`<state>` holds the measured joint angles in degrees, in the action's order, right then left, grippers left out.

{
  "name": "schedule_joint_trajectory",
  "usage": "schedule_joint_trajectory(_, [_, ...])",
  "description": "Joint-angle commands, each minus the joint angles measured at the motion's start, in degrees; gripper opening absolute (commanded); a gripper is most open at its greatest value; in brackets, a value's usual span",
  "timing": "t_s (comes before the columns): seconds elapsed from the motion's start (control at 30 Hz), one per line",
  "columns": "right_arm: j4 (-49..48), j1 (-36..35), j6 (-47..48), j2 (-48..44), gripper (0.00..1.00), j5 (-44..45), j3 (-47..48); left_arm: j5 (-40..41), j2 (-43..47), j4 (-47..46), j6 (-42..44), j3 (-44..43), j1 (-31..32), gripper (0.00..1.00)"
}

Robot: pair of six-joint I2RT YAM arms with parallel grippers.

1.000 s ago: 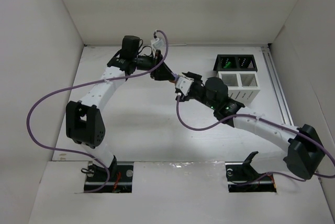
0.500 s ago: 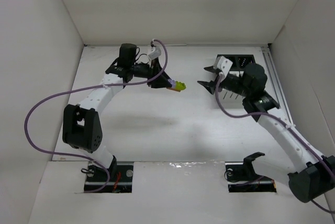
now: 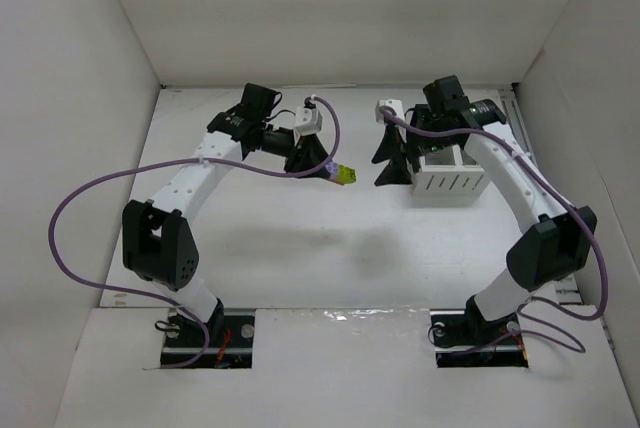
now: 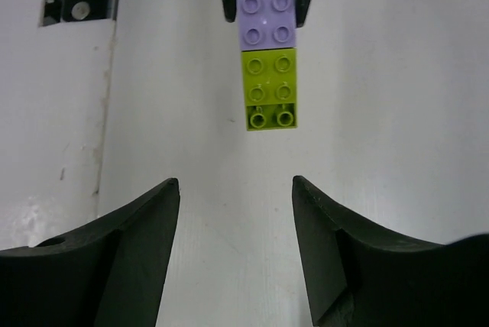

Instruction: Sort the legos into containers by color

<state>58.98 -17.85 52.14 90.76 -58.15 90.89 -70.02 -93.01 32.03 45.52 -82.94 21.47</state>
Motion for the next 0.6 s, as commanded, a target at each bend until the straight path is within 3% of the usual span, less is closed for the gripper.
schedule_joint_trajectory(0.0, [10.8, -1.84, 7.54, 0.46, 0.66, -3.72, 4.46, -0.56, 0.38, 3.56, 5.2, -2.58, 0.23, 0.1])
schedule_joint_trajectory(0.2, [6.34, -5.26, 6.32, 1.0, 0.73, -1.09, 3.25, -1.96, 0.38, 1.02, 1.78, -2.58, 0.23, 0.1])
schedule_joint_trajectory(0.33, [-10.85, -7.55, -8.67, -2.59, 0.75, 3.73, -2.18, -2.49, 0.9, 0.49, 1.25, -2.58, 1.99, 0.1])
schedule_joint_trajectory(0.57, [-26.54, -9.58, -18.38, -6.56, 0.76, 9.19, -9.76, -5.04, 1.43, -2.06, -2.1, -1.44, 2.52, 0.1])
